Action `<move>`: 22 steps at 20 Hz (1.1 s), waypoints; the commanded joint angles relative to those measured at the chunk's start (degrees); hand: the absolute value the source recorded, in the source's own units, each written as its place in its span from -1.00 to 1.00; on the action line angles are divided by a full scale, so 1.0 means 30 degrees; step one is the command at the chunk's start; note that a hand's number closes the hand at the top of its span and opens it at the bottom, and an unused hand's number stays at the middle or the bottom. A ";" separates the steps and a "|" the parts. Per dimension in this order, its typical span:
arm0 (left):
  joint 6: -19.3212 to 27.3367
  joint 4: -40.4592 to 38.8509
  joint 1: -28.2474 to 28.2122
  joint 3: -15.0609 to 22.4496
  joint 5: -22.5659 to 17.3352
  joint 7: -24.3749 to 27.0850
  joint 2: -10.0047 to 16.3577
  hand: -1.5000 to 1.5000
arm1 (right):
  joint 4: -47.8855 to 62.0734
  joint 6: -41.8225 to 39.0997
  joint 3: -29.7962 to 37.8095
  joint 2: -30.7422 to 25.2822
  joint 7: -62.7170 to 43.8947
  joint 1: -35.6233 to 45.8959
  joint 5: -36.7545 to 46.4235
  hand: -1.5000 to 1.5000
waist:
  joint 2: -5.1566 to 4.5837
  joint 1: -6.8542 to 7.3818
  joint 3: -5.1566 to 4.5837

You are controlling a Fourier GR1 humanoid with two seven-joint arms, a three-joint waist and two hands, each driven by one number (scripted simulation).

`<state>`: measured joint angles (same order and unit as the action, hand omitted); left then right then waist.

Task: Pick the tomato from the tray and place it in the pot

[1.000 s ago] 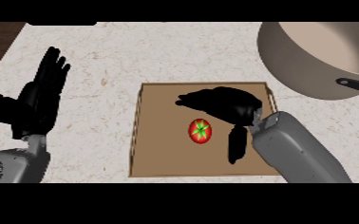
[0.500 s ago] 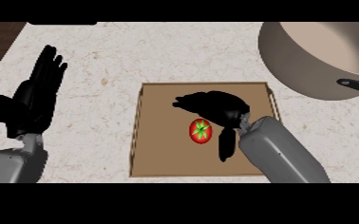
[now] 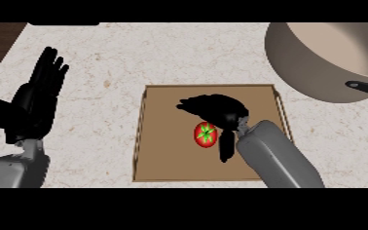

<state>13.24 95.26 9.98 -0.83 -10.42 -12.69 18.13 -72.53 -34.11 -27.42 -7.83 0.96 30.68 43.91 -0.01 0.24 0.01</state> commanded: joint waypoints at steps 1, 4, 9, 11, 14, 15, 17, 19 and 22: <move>0.0140 0.0408 0.0709 -0.0070 0.0460 -0.1212 -0.0386 0.00 | 0.2227 0.0437 0.0636 0.0440 0.1278 0.0510 0.0942 -1.00 | -0.0012 0.0017 0.0002; -0.0545 -0.1042 0.0282 -0.0499 0.0221 0.0651 -0.0520 0.00 | 0.2289 0.1271 -0.1089 -0.0320 0.3911 0.0438 0.2007 1.00 | -0.0037 0.0059 0.0000; -0.0120 0.0587 -0.0352 0.0175 0.1079 -0.0117 -0.1308 0.00 | 0.3641 0.2826 -0.0764 0.0775 0.4998 0.0475 0.3235 1.00 | -0.0015 0.0085 0.0003; -0.0244 0.0969 -0.0083 -0.0091 0.1389 -0.0951 -0.1127 0.00 | 0.1307 0.1126 -0.0148 0.0191 0.4597 -0.0071 0.3322 1.00 | 0.0017 -0.0023 0.0000; -0.0881 -0.0454 0.0776 -0.0774 0.0996 -0.0245 -0.1152 0.00 | 0.1838 0.1953 -0.0681 0.0568 0.5371 -0.0924 0.4034 1.00 | 0.0003 -0.0061 -0.0001; -0.0860 -0.0901 0.0291 -0.0971 0.1257 0.0343 -0.1199 0.00 | 0.2853 0.1843 -0.0234 0.0894 0.5551 0.0208 0.4267 1.00 | -0.0008 -0.0011 -0.0002; -0.1812 -0.0140 -0.0098 -0.1519 0.0586 0.0025 -0.0764 0.00 | 0.2202 0.2355 -0.0181 0.1027 0.5681 -0.0575 0.4649 1.00 | 0.0005 -0.0004 -0.0002; -0.1597 -0.0515 0.0537 -0.1665 0.0432 -0.0442 -0.0620 0.00 | 0.0514 0.2443 0.0262 0.0937 0.3372 -0.2389 0.4398 1.00 | 0.0035 -0.0143 -0.0003; -0.1451 -0.0713 -0.0411 -0.1334 0.0746 0.0704 -0.1145 0.00 | -0.2040 0.2329 0.1436 0.0572 0.0671 -0.4194 0.4184 1.00 | 0.0123 -0.0459 -0.0017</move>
<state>9.81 93.51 10.73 -4.34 -7.71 -12.46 14.99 -73.23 -27.94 -25.67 -5.75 9.48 23.98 56.34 0.36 -0.46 -0.09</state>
